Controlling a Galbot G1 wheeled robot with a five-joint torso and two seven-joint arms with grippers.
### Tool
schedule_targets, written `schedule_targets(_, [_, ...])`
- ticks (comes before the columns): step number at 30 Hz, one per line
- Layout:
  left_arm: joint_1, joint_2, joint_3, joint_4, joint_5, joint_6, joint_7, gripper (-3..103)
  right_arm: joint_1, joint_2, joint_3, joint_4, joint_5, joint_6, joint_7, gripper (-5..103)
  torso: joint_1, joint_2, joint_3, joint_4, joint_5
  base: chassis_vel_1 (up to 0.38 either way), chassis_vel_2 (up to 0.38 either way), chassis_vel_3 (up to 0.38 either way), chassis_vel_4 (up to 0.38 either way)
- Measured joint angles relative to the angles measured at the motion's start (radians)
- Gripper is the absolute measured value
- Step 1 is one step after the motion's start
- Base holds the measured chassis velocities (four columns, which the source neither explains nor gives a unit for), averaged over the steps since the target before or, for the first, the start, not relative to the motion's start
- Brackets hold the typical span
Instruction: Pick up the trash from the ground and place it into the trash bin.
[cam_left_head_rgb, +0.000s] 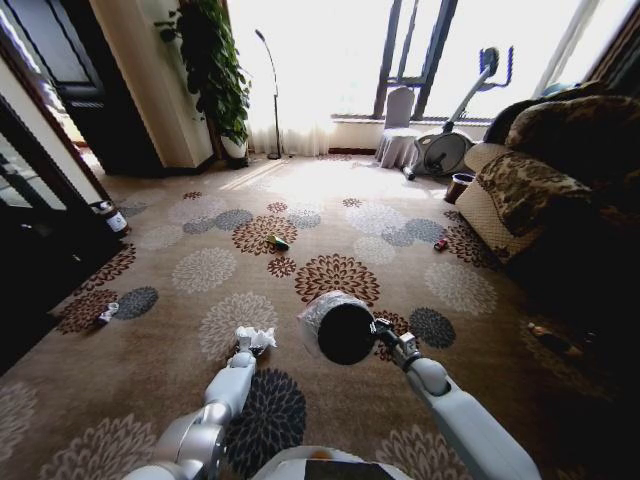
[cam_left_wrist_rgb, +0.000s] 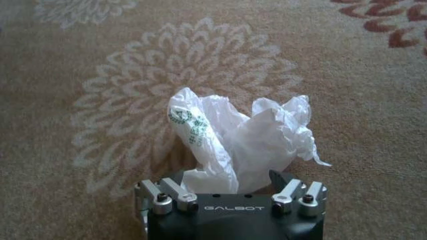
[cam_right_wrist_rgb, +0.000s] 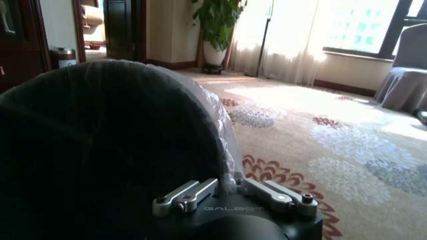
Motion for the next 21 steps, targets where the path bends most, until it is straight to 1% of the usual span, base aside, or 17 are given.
schedule_targets(4, [0.013,0.018,-0.003,0.0,-0.02,0.01,-0.015,86,-0.016,-0.004,0.024,0.006,0.004,0.007,-0.014,0,0.0,0.0,0.0,-0.0002,-0.0001,0.0,0.0,0.0,0.0])
schedule_targets(7, [0.017,0.036,-0.004,0.008,-0.028,0.018,-0.012,86,-0.027,-0.005,0.042,0.007,0.005,0.012,-0.021,0,0.0,0.0,0.0,-0.0001,0.0002,0.0,0.0,0.0,0.0])
schedule_targets(8, [0.017,0.043,-0.006,0.018,-0.027,0.021,-0.006,88,-0.033,-0.005,0.051,0.009,0.006,0.015,-0.026,0,0.0,0.0,0.0,0.0,0.0004,0.0,0.0,0.0,0.0])
schedule_targets(10, [0.018,0.048,-0.014,0.037,-0.027,0.022,0.004,84,-0.05,-0.005,0.07,0.016,0.007,0.022,-0.036,0,0.0,0.0,0.0,0.0001,0.0,0.0,0.0,0.0,0.0])
schedule_targets(12, [0.018,0.049,-0.016,0.04,-0.029,0.019,0.01,84,-0.056,-0.006,0.077,0.018,0.007,0.024,-0.04,0,0.0,0.0,0.0,0.0001,0.0001,0.0,0.0,0.0,0.0])
schedule_targets(14, [0.022,0.05,-0.017,0.039,-0.044,0.014,0.026,74,-0.072,-0.007,0.097,0.026,0.007,0.031,-0.049,0,0.0,0.0,0.0,-0.0003,0.0001,0.0,0.0,0.0,0.0])
schedule_targets(15, [0.022,0.05,-0.017,0.039,-0.044,0.014,0.026,74,-0.072,-0.007,0.097,0.026,0.007,0.031,-0.049,0,0.0,0.0,0.0,-0.0003,0.0001,0.0,0.0,0.0,0.0])
schedule_targets(18, [0.023,0.05,-0.013,0.033,-0.069,0.017,0.051,57,-0.089,-0.009,0.119,0.035,0.007,0.035,-0.056,0,0.0,0.0,0.0,-0.0003,0.0003,0.0,0.0,0.0,0.0])
schedule_targets(19, [0.023,0.05,-0.013,0.033,-0.069,0.017,0.051,57,-0.089,-0.009,0.119,0.035,0.007,0.035,-0.056,0,0.0,0.0,0.0,-0.0003,0.0003,0.0,0.0,0.0,0.0])
schedule_targets(20, [0.023,0.048,-0.011,0.032,-0.073,0.019,0.059,52,-0.093,-0.01,0.124,0.037,0.007,0.035,-0.057,0,0.0,0.0,0.0,-0.0001,0.0002,0.0,0.0,0.0,0.0])
schedule_targets(21, [0.024,0.046,-0.01,0.031,-0.076,0.02,0.063,52,-0.096,-0.01,0.127,0.038,0.007,0.036,-0.057,0,0.0,0.0,0.0,-0.0001,0.0001,0.0,0.0,0.0,0.0])
